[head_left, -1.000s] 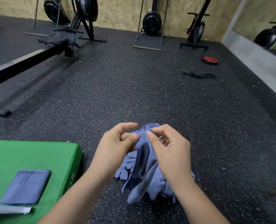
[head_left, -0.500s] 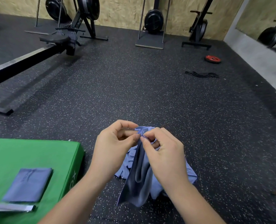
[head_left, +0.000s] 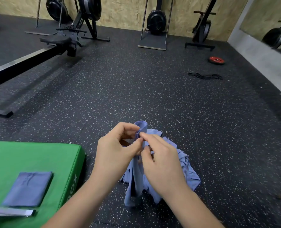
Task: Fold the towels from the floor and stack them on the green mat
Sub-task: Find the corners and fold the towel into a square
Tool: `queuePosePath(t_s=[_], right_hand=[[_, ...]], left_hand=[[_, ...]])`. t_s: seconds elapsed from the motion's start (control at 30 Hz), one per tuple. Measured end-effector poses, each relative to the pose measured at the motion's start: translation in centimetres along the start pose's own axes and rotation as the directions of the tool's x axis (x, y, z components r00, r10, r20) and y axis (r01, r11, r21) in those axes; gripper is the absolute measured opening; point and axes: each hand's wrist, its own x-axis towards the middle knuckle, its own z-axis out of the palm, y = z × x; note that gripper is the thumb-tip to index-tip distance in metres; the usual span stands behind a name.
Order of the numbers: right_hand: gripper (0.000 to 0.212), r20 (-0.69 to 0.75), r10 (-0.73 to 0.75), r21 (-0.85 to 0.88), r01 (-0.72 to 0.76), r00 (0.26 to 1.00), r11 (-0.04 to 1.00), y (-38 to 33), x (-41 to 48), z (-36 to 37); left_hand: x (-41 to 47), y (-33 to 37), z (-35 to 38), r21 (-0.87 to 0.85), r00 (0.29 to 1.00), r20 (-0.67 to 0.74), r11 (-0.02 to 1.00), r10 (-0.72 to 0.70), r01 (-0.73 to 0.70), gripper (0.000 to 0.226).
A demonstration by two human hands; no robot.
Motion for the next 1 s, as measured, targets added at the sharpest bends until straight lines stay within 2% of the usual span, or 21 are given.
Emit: queuePosePath(t_s=[0.13,0.2,0.27,0.33,0.4,0.43,0.5,0.6,0.7,0.83,0.97,1.0], right_hand=[[0.04,0.064,0.037,0.124,-0.045,0.997,0.991,-0.3,0.1,-0.3],[0.03,0.036,0.017,0.101,-0.021,0.999,0.995,-0.4,0.3,-0.7],[0.022,-0.042,-0.005,-0.008,0.004,0.999,1.0,-0.1,0.7,-1.4],[0.04,-0.049,-0.009,-0.16,0.001,0.999,0.987,0.6,1.3,-2.2],[0.058,0.059,0.047,-0.22,-0.033,0.997,0.975,1.4,1.9,-2.8],[0.059,0.122,0.08,-0.213,-0.053,0.989,0.976,1.7,2.1,-2.8],[0.048,0.193,0.111,-0.198,-0.072,0.975,0.978,2.4,2.1,-2.8],[0.02,0.218,0.17,-0.244,-0.115,0.961,0.963,3.4,2.3,-2.9],[0.017,0.223,0.193,-0.331,-0.112,0.956,0.937,4.4,2.9,-3.4],[0.027,0.074,0.117,-0.099,-0.11,0.99,0.989,3.3,3.0,-4.9],[0.013,0.091,0.123,0.121,-0.134,0.988,0.984,1.1,2.8,-5.6],[0.022,0.093,0.131,0.144,-0.144,0.987,0.979,0.9,2.8,-5.6]], left_hand=[[0.6,-0.3,-0.3,0.001,0.999,-0.036,1.0,-0.003,0.003,0.03],[0.9,-0.2,-0.4,-0.033,1.0,-0.015,0.999,-0.012,0.012,0.028],[1.1,-0.1,-0.5,-0.055,1.0,0.014,0.998,-0.008,0.009,0.027],[1.2,-0.1,-0.7,-0.062,0.999,0.049,0.998,0.005,-0.002,0.029],[1.2,-0.1,-1.0,-0.072,0.996,0.083,0.997,0.015,-0.009,0.031],[1.3,0.0,-1.1,-0.072,0.995,0.102,0.997,0.021,-0.014,0.03],[1.3,0.1,-1.4,-0.055,0.989,0.143,0.998,0.041,-0.034,0.023],[1.5,0.3,-2.1,-0.015,0.983,0.164,0.997,0.081,-0.08,0.018],[2.0,0.0,-3.1,0.092,0.983,0.134,0.986,0.123,-0.136,0.029],[2.3,-0.5,-4.1,0.377,0.95,0.133,0.873,0.281,-0.311,0.04],[2.2,-1.3,-4.7,0.413,0.945,0.055,0.854,0.323,-0.316,0.04],[2.2,-1.3,-4.8,0.381,0.951,0.025,0.876,0.309,-0.295,0.039]])
